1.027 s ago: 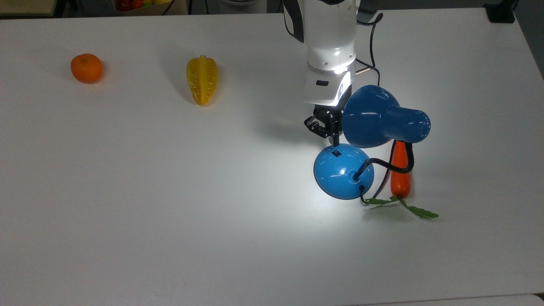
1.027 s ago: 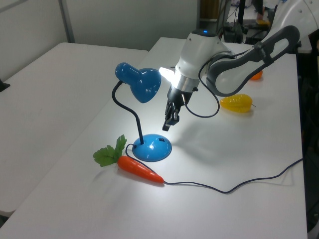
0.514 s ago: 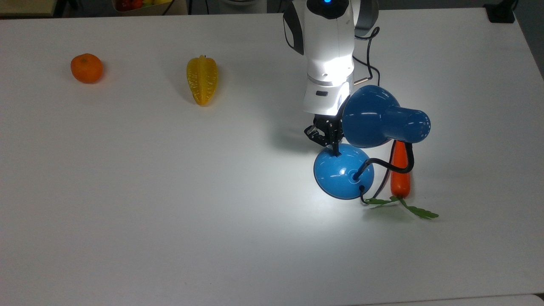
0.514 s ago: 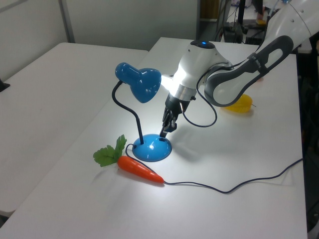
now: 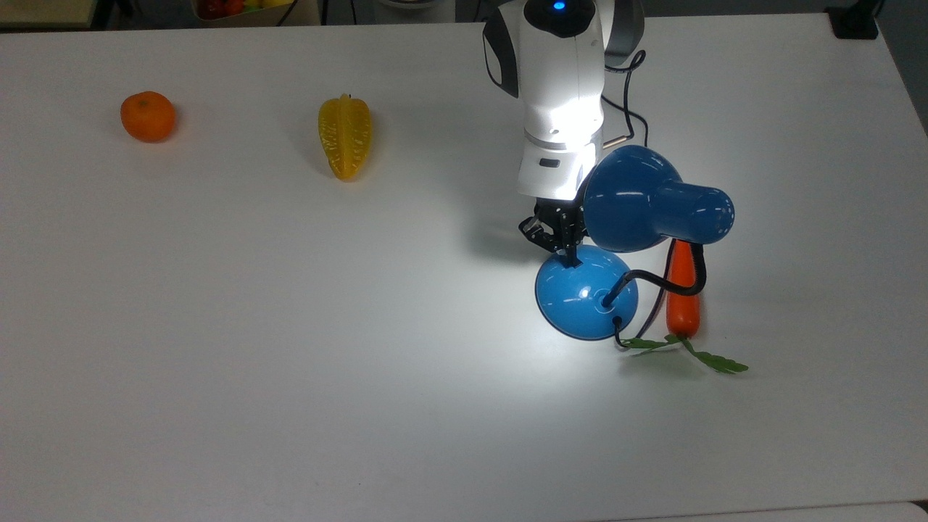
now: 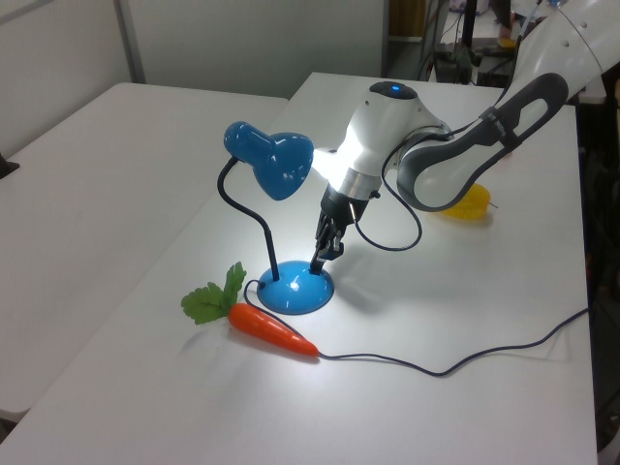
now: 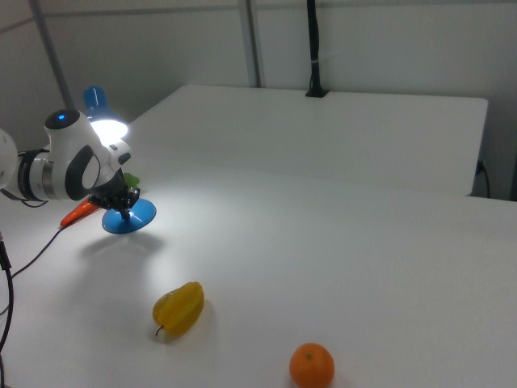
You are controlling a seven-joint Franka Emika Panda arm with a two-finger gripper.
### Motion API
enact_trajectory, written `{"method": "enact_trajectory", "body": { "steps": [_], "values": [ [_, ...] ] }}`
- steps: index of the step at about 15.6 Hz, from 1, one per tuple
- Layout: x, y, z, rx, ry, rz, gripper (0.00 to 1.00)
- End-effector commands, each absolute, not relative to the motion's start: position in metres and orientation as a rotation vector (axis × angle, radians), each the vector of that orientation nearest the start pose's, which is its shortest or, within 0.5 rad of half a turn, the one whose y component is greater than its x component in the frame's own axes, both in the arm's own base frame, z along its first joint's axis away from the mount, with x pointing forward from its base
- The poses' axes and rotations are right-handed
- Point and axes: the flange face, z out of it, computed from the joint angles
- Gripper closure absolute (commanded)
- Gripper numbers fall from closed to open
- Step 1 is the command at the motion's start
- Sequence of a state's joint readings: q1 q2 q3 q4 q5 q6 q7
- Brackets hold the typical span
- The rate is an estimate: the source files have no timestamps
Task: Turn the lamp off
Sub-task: 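Lower the gripper onto the switch on the round lamp base, then press the switch on the lamp base with the gripper tips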
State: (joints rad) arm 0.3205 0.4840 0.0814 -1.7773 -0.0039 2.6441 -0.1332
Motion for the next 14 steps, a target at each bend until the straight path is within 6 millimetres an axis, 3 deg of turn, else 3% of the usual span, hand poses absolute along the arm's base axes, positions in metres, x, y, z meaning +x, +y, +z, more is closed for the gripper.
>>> {"method": "enact_trajectory", "body": {
  "steps": [1,14],
  "values": [
    [0.636,0.268,0.32,-2.903,-0.794,-0.581,1.0],
    [0.626,0.263,0.304,-2.924,-0.819,-0.517,1.0]
  ]
}}
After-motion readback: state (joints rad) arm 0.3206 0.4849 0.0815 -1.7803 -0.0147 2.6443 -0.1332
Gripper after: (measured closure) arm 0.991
